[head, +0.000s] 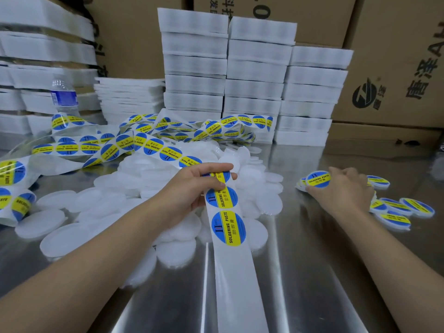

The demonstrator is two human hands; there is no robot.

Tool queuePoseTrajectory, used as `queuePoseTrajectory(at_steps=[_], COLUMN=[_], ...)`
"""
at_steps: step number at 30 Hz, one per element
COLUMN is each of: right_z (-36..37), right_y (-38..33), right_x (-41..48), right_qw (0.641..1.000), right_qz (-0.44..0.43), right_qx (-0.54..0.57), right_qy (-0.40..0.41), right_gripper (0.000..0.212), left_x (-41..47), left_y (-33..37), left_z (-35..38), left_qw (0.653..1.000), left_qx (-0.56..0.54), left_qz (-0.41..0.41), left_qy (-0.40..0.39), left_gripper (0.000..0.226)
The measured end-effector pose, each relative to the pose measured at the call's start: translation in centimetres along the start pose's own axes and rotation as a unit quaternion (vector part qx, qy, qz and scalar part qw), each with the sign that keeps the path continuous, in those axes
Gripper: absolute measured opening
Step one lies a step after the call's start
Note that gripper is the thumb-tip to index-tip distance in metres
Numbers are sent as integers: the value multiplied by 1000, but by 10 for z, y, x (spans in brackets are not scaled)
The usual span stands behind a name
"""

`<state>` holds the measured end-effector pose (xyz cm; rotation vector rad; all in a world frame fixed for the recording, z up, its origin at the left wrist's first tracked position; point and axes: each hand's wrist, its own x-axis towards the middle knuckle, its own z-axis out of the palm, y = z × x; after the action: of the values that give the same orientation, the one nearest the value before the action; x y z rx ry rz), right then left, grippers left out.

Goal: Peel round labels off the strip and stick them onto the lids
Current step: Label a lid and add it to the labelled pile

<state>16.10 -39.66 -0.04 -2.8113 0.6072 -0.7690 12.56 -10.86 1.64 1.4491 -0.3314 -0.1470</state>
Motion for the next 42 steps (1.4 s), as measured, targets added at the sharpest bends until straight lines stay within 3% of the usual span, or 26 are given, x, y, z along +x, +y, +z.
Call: queuePoseTrajectory(at_steps=[7, 13, 17, 21, 24, 27, 30, 34, 38, 42], right_z=[2, -1, -15, -31, -46, -57, -63, -65, -61, -55], right_y=[12, 9, -11, -43, -61, -70, -75, -75, -75, -77], right_x=[6, 3, -4, -32, -64, -90, -104, -108, -108, -109], right_qw=[994, 994, 987, 940, 886, 840, 812, 803, 807, 811], right_qz=[103, 107, -8, -202, -343, -427, -482, -511, -518, -509], right_qx=[43, 38, 145, 255, 304, 336, 324, 292, 270, 281], right_qy=[14, 5, 75, 103, 73, 7, -47, -93, -87, -63], right_gripper=[70, 61, 50, 38, 34, 33, 38, 52, 58, 50], left_x=[0, 0, 2, 3, 3, 2, 1, 1, 1, 0], left_y=[0, -1, -1, 0, 0, 0, 0, 2, 2, 2], left_z=[0, 0, 0, -2, -2, -1, 0, 0, 0, 0], left_qw=[1000, 1000, 999, 999, 999, 999, 999, 999, 999, 999], left_qx=[-5, -8, -17, -38, -42, -39, -36, -27, 0, 20], left_qz=[12, 11, 5, 4, 8, -1, -8, -13, -22, -31], left_qy=[3, 7, 26, 32, 29, 24, 24, 24, 27, 23], left_gripper=[45, 45, 42, 38, 39, 42, 43, 47, 49, 53])
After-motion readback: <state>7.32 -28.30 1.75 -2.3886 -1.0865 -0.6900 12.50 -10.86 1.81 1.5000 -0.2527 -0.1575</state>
